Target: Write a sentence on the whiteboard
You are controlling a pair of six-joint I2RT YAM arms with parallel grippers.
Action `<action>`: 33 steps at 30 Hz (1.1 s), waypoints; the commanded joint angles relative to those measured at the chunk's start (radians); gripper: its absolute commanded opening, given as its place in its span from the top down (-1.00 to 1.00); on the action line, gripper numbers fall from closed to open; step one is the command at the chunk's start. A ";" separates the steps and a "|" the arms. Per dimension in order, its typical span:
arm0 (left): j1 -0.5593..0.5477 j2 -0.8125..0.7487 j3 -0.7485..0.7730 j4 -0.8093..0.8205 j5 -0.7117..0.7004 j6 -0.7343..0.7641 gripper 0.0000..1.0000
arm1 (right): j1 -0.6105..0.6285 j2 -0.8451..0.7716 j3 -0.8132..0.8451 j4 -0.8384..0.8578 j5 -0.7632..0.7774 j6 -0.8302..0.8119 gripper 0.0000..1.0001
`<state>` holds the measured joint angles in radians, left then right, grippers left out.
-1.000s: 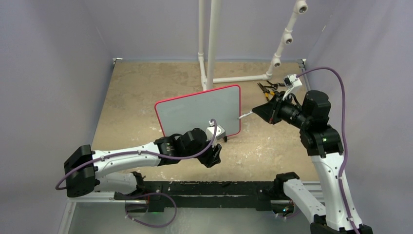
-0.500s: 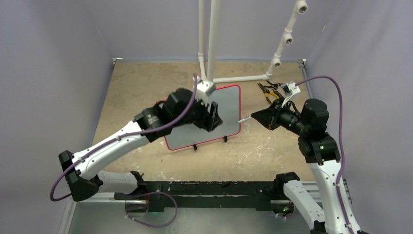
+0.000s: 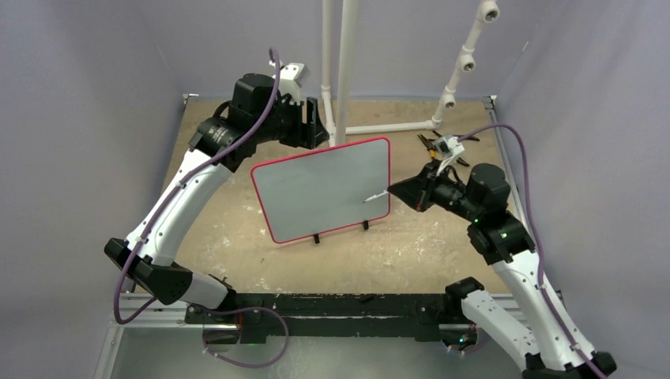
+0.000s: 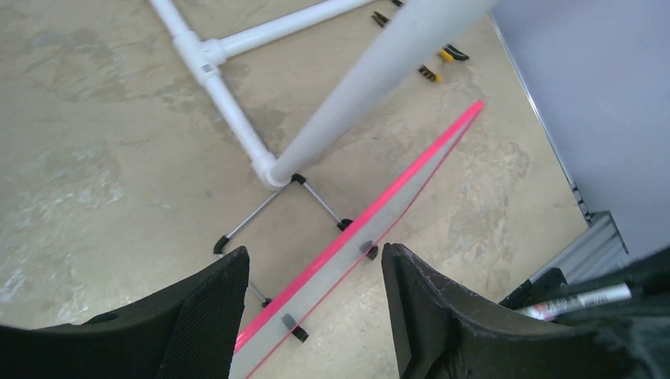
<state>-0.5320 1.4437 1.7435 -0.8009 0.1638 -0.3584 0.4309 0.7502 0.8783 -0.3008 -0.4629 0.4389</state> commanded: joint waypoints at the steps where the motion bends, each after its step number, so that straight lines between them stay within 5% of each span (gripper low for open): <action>1: 0.077 -0.068 0.039 -0.073 -0.054 -0.039 -0.23 | 0.203 0.070 0.029 0.181 0.210 0.062 1.00; 6: 0.108 -0.160 -0.044 -0.105 -0.245 -0.117 -0.24 | 0.401 0.153 0.066 0.328 0.356 0.049 1.00; 16: 0.112 -0.348 -0.269 -0.078 -0.348 -0.303 -0.24 | 0.772 0.361 0.127 0.633 0.839 -0.005 1.00; 33: 0.112 -0.434 -0.444 -0.016 -0.389 -0.390 0.01 | 0.795 0.578 0.226 0.709 1.017 -0.019 1.00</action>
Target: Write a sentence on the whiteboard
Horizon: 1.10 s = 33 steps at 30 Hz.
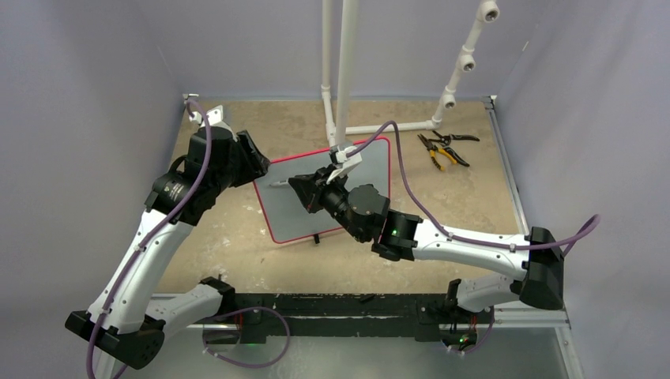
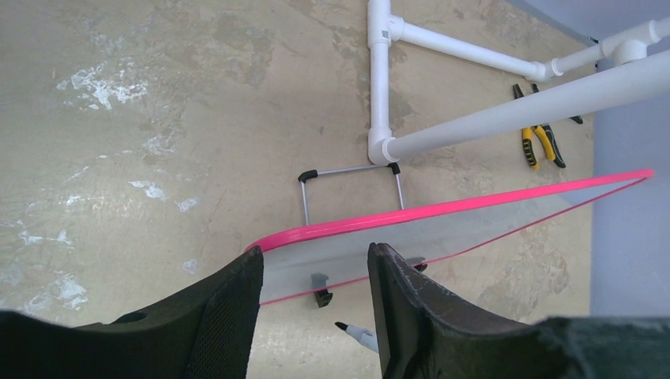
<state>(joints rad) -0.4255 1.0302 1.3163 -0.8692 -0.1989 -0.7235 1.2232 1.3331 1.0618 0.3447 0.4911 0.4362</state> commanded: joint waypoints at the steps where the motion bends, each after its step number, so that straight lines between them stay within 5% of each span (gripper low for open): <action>1: 0.005 -0.021 -0.020 0.054 -0.025 -0.026 0.02 | 0.003 -0.003 0.043 0.063 0.067 -0.015 1.00; 17: 0.005 -0.028 -0.046 0.060 -0.025 -0.030 0.17 | 0.002 0.047 0.060 0.119 0.084 -0.061 1.00; 33: 0.005 -0.038 -0.055 0.047 -0.077 -0.031 -0.12 | 0.002 0.070 0.065 0.171 0.126 -0.100 1.00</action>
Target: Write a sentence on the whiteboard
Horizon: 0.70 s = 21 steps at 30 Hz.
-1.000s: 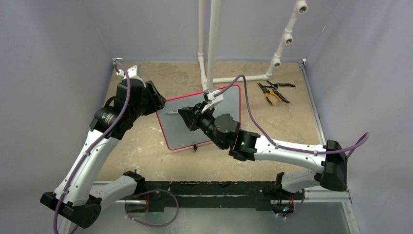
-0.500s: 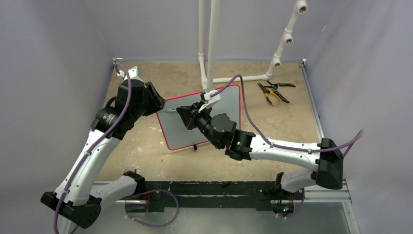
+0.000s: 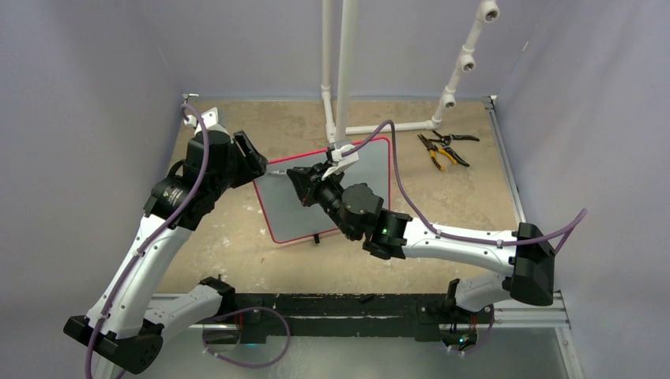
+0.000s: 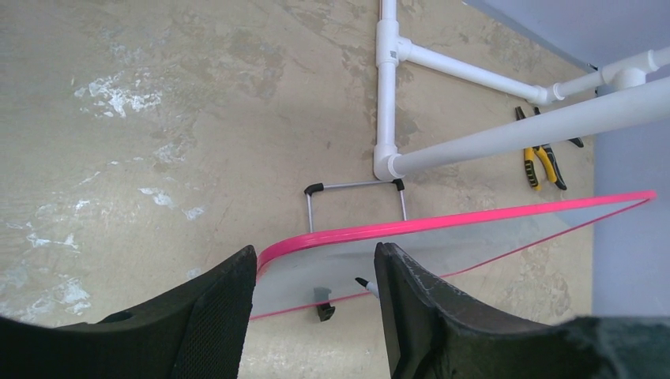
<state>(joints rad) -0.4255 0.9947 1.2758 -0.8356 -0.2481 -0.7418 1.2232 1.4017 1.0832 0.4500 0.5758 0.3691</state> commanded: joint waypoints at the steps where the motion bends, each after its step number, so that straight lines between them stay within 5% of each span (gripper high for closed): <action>1: 0.005 -0.002 -0.018 0.019 -0.028 -0.016 -0.12 | 0.002 0.005 0.043 0.069 0.041 -0.037 1.00; 21: 0.005 -0.009 -0.082 0.095 -0.021 -0.035 0.01 | 0.002 0.043 0.066 0.068 0.015 -0.060 1.00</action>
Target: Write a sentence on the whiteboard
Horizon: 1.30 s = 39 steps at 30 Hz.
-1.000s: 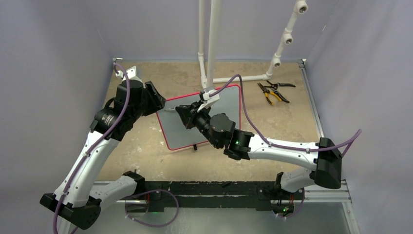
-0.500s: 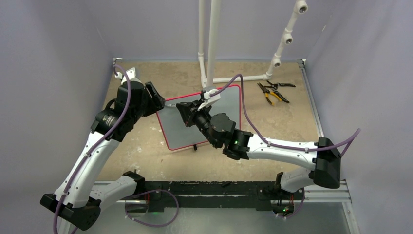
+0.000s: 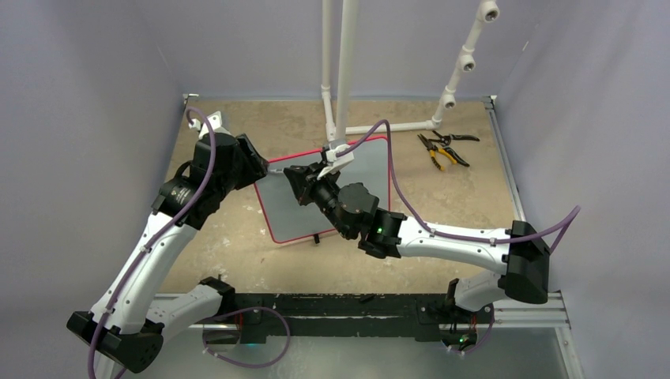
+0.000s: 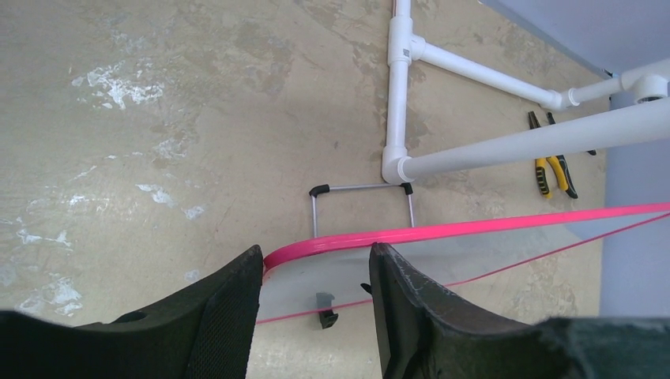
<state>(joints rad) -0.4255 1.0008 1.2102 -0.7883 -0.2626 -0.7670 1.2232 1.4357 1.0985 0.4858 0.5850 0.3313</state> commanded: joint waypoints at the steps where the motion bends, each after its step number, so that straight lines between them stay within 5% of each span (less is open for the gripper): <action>1: 0.005 -0.015 -0.018 0.050 -0.005 -0.010 0.03 | 0.002 0.010 0.050 0.033 0.008 -0.023 1.00; 39: 0.005 -0.016 -0.034 0.072 0.011 -0.013 0.14 | -0.019 0.067 0.079 0.022 0.065 -0.038 1.00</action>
<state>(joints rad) -0.4232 0.9943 1.1797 -0.7715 -0.2737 -0.7670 1.2140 1.4860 1.1267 0.4824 0.6376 0.3115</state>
